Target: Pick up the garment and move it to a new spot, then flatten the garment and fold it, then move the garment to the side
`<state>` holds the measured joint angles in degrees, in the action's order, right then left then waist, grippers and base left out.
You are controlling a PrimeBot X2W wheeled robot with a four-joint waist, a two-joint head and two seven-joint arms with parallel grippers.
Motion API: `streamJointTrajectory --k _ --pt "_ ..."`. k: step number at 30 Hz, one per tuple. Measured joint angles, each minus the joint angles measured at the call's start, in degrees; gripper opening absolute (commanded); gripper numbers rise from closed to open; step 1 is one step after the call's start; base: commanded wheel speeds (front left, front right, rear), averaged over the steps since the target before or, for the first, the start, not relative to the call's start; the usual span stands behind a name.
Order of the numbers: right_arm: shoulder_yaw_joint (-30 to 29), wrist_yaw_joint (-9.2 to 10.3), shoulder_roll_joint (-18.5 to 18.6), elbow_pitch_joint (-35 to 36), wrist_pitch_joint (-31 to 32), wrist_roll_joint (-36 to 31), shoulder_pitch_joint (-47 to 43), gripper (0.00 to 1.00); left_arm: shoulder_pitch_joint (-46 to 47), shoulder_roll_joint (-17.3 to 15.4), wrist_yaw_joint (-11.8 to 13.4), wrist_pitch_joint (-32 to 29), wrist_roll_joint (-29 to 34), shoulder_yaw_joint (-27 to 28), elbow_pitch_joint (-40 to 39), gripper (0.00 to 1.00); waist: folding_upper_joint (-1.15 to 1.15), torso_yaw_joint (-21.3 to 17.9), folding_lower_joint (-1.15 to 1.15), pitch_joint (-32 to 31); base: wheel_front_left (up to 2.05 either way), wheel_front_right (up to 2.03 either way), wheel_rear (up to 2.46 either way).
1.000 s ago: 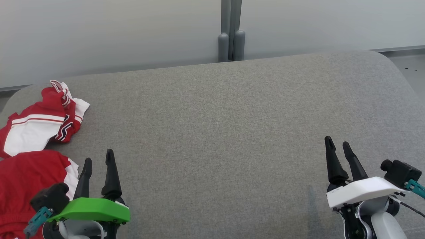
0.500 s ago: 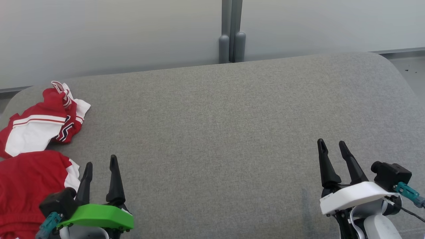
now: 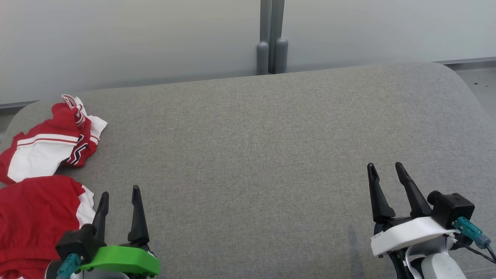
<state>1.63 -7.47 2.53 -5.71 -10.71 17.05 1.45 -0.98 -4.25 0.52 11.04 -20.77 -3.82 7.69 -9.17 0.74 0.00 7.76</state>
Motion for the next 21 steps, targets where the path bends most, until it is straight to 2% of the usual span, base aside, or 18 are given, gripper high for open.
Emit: streamJointTrajectory --k 21 --pt "-0.2 0.0 0.1 1.3 -2.5 -8.8 -1.1 1.0 -1.7 0.9 -0.5 2.4 8.2 -0.1 -0.6 1.0 0.0 0.1 0.0 -0.3 0.0 0.0 0.0"
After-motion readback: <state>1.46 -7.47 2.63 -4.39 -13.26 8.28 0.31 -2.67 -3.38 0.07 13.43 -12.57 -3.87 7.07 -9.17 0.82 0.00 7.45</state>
